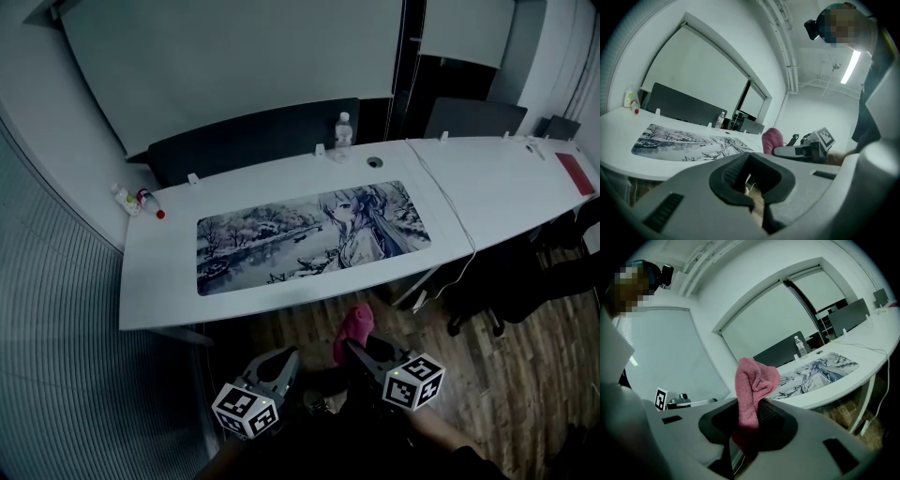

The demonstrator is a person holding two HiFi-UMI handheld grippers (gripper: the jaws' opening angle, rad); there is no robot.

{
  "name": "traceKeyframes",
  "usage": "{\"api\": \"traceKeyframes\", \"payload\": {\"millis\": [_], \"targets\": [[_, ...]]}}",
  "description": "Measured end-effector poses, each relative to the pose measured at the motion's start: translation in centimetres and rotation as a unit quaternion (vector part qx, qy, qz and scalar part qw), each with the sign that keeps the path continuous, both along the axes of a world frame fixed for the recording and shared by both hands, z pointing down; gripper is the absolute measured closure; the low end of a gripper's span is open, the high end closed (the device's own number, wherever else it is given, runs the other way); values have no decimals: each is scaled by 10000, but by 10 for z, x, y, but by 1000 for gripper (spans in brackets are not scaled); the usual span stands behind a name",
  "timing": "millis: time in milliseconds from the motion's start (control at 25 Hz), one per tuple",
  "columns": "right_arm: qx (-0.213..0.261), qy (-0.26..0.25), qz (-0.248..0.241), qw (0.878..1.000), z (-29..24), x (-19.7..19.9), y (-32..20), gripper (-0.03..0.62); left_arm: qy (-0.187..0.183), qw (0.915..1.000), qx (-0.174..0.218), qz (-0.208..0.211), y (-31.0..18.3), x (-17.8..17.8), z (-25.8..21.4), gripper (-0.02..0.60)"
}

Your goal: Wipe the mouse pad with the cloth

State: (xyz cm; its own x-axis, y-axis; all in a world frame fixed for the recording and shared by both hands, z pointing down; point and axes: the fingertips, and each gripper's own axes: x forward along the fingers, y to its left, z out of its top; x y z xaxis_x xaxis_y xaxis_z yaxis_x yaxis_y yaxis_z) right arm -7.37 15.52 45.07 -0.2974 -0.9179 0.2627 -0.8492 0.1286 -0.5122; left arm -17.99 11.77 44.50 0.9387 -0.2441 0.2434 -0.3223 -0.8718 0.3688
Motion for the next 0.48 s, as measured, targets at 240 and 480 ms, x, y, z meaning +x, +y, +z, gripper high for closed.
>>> {"api": "traceKeyframes", "payload": {"millis": [240, 480], "targets": [[-31, 2, -15, 10000, 0, 0, 2, 487, 20, 10000, -2, 29, 1, 4, -2, 577], [-49, 18, 9, 10000, 1, 3, 3, 487, 28, 10000, 8, 35, 1, 6, -3, 577]]}}
